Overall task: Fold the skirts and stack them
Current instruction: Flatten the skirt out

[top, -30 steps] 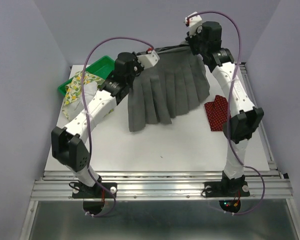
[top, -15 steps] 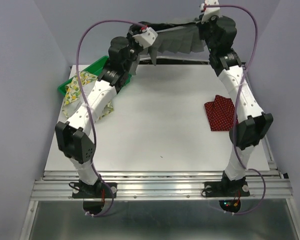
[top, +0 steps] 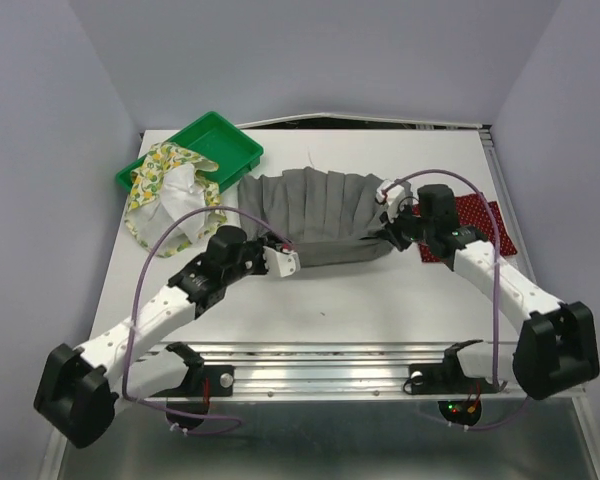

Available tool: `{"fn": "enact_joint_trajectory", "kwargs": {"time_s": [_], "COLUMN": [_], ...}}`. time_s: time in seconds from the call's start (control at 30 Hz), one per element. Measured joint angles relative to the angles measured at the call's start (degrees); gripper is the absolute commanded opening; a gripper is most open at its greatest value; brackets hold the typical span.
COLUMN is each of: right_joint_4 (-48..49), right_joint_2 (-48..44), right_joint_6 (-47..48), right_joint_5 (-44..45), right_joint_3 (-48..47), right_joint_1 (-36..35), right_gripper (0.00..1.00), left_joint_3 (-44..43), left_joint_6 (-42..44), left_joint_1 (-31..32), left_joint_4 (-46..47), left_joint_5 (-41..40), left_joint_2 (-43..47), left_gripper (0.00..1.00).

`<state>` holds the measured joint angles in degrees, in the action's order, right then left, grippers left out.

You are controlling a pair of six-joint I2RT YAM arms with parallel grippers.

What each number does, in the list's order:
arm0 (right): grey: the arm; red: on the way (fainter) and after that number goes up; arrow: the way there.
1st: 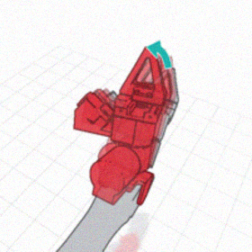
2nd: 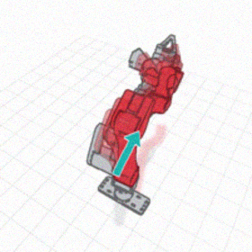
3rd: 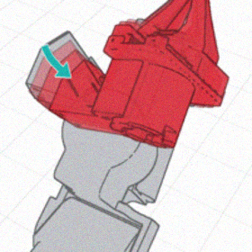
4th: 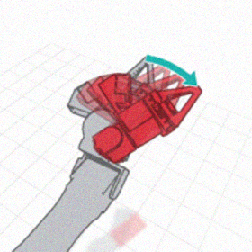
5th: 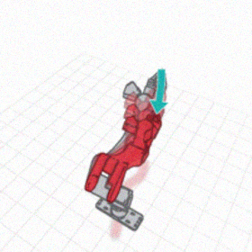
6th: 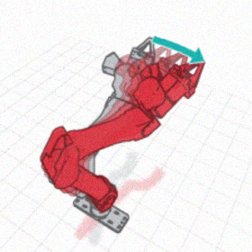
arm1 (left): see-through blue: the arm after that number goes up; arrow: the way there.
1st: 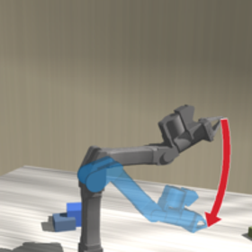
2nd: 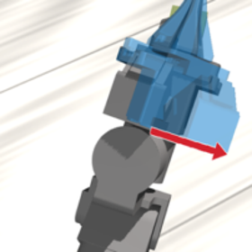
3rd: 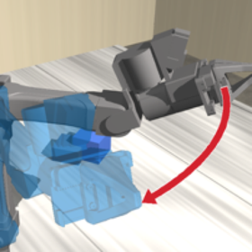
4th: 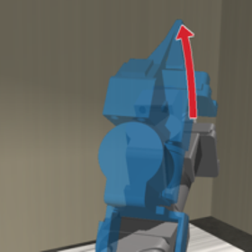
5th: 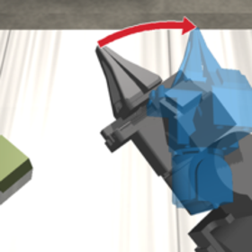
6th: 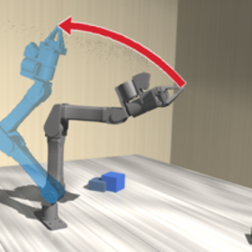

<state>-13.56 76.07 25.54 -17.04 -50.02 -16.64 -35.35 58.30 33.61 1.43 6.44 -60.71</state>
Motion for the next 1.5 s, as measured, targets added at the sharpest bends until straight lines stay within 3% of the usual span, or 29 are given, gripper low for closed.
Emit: {"fn": "enact_joint_trajectory", "kwargs": {"time_s": [0.03,0.07,0.1,0.17,0.3,0.33,0.43,0.47,0.53,0.6,0.67,0.73,0.77,0.83,0.97,1.07,1.3,1.5], "right_joint_4": [-1.38,-3.98,-5.46,-10.45,-21.29,-23.52,-30.12,-31.36,-31.85,-31.78,-31.26,-30.71,-30.99,-31.10,-33.14,-35.69,-37.40,-36.39], "right_joint_2": [-2.56,-5.88,-7.80,-11.45,-14.58,-14.93,-15.17,-15.19,-15.19,-14.62,-12.24,-8.87,-6.38,1.20,8.24,8.46,0.72,2.82], "right_joint_6": [1.16,3.34,4.98,8.28,12.81,13.75,15.61,15.78,15.67,15.21,14.05,13.18,12.52,12.00,11.85,13.11,17.35,17.64], "right_joint_5": [-1.57,-2.62,-3.15,-4.94,-10.75,-12.04,-15.43,-16.02,-16.06,-15.23,-14.19,-13.29,-13.07,-12.48,-10.91,-10.05,-4.57,-1.25], "right_joint_3": [1.07,1.81,2.16,2.40,1.55,0.85,-3.10,-4.85,-7.10,-8.44,-9.38,-10.14,-10.84,-12.83,-13.25,-12.92,-6.08,-0.48], "right_joint_1": [-0.11,0.00,0.52,1.81,2.32,2.32,2.05,2.03,1.97,1.97,1.97,1.97,1.97,1.97,1.97,1.97,1.97,1.97], "right_gripper": [0.25,0.54,0.67,0.82,0.94,0.96,0.94,0.91,0.85,0.70,0.62,0.59,0.58,0.57,0.62,0.66,0.64,0.60], "left_joint_3": [0.92,1.92,2.23,2.25,-0.52,-1.86,-6.49,-8.00,-9.29,-9.44,-9.44,-9.44,-9.44,-10.25,-12.72,-15.72,-17.55,-17.49], "left_joint_6": [0.31,0.57,1.01,0.72,0.04,-0.55,-3.39,-4.74,-6.99,-9.73,-11.34,-12.81,-13.35,-14.14,-15.69,-16.59,-20.48,-22.67], "left_joint_1": [0.68,1.38,1.90,2.08,2.38,2.45,2.67,2.67,2.67,2.67,2.67,2.67,2.67,2.67,5.18,10.80,22.36,27.26], "left_joint_4": [-1.64,-4.81,-6.64,-12.55,-23.82,-25.55,-29.68,-30.36,-30.88,-30.93,-30.53,-29.94,-29.68,-30.12,-31.34,-31.26,-28.63,-26.08], "left_joint_5": [0.52,0.24,0.00,0.24,2.40,2.80,3.23,3.45,3.82,4.02,4.00,4.09,4.15,6.10,8.96,10.69,8.83,4.68], "left_joint_2": [2.54,4.92,8.70,14.10,21.00,21.31,20.09,18.97,17.25,14.32,10.19,6.23,3.78,-2.71,-6.01,-5.97,-9.44,-17.64], "left_gripper": [0.59,0.98,0.99,0.99,0.99,0.94,0.79,0.71,0.62,0.53,0.50,0.53,0.62,0.71,0.74,0.75,0.75,0.73]}}
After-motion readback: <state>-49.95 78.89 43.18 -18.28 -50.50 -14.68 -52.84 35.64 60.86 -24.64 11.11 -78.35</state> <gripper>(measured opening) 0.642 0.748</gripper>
